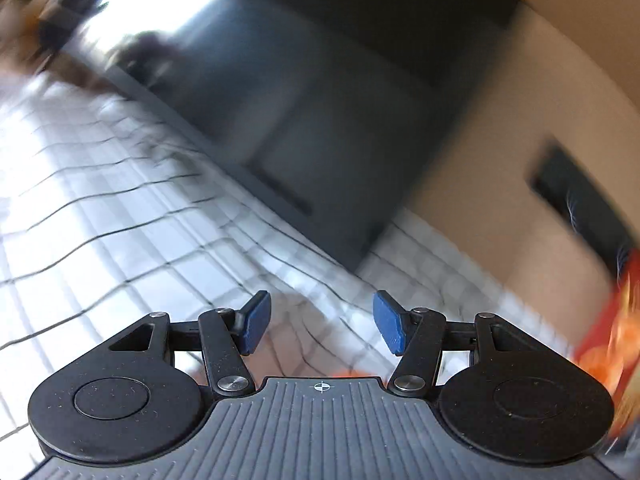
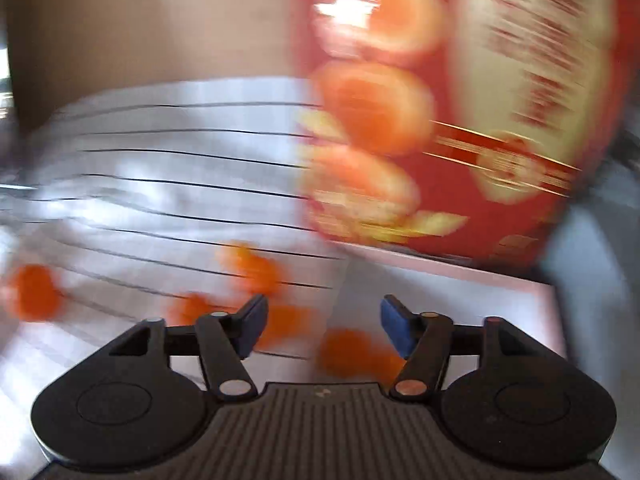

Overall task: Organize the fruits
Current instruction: 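Move the right tool to the large orange while the left tool approaches the mandarins, then close the left tool on a mandarin beside the pink box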

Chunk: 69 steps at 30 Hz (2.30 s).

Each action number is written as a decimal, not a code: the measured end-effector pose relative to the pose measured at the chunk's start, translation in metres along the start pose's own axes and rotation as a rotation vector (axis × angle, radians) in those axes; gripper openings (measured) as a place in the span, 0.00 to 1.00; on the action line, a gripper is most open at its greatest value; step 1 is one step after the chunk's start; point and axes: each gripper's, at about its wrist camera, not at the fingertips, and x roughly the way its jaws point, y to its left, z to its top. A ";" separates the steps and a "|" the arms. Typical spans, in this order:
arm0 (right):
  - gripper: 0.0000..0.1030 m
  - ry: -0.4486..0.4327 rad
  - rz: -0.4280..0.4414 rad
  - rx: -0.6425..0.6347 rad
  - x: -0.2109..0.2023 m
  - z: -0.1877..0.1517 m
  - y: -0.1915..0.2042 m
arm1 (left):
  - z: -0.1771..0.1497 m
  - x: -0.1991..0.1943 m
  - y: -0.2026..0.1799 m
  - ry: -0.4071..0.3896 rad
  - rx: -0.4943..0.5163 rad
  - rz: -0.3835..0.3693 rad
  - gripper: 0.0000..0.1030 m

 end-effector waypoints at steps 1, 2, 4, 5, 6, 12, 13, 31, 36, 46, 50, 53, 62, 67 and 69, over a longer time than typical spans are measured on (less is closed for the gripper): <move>0.73 -0.014 0.058 -0.022 -0.003 0.000 0.023 | 0.005 -0.005 0.009 -0.047 -0.038 0.016 0.60; 0.76 -0.029 0.112 -0.046 -0.004 -0.001 0.045 | 0.008 -0.009 0.014 -0.073 -0.057 0.048 0.60; 0.78 -0.049 0.223 -0.093 -0.004 -0.003 0.092 | 0.010 -0.012 0.022 -0.107 -0.076 0.131 0.60; 0.78 -0.048 0.283 -0.111 -0.001 -0.004 0.115 | 0.011 -0.012 0.024 -0.110 -0.082 0.165 0.60; 0.78 -0.043 0.339 -0.123 0.004 -0.005 0.137 | 0.011 -0.010 0.025 -0.107 -0.086 0.188 0.60; 0.78 -0.018 0.396 -0.176 0.043 -0.015 0.226 | 0.017 -0.014 0.039 -0.117 -0.142 0.223 0.60; 0.78 -0.025 0.386 -0.186 0.051 -0.015 0.235 | 0.018 -0.015 0.041 -0.119 -0.157 0.220 0.60; 0.77 0.028 0.354 -0.249 0.054 -0.058 0.193 | -0.004 0.006 0.002 0.051 0.050 -0.052 0.60; 0.77 0.035 0.390 -0.188 -0.025 -0.096 0.097 | -0.037 0.023 -0.040 0.250 0.231 -0.246 0.60; 0.78 -0.021 0.072 -0.184 -0.073 -0.194 -0.025 | -0.098 0.023 -0.098 0.413 0.387 -0.366 0.59; 0.81 -0.109 0.038 -0.196 -0.073 -0.218 -0.036 | -0.117 0.020 -0.129 0.484 0.436 -0.410 0.59; 0.82 -0.160 0.093 -0.162 -0.080 -0.220 -0.047 | -0.129 0.022 -0.159 0.496 0.442 -0.435 0.59; 0.83 -0.170 0.182 -0.023 -0.079 -0.218 -0.069 | -0.147 0.053 -0.214 0.432 0.399 -0.297 0.59; 0.85 -0.124 0.207 -0.029 -0.072 -0.217 -0.068 | -0.171 0.059 -0.217 0.495 0.414 -0.444 0.59; 0.85 -0.115 0.219 -0.016 -0.070 -0.217 -0.070 | -0.182 0.054 -0.223 0.502 0.511 -0.468 0.58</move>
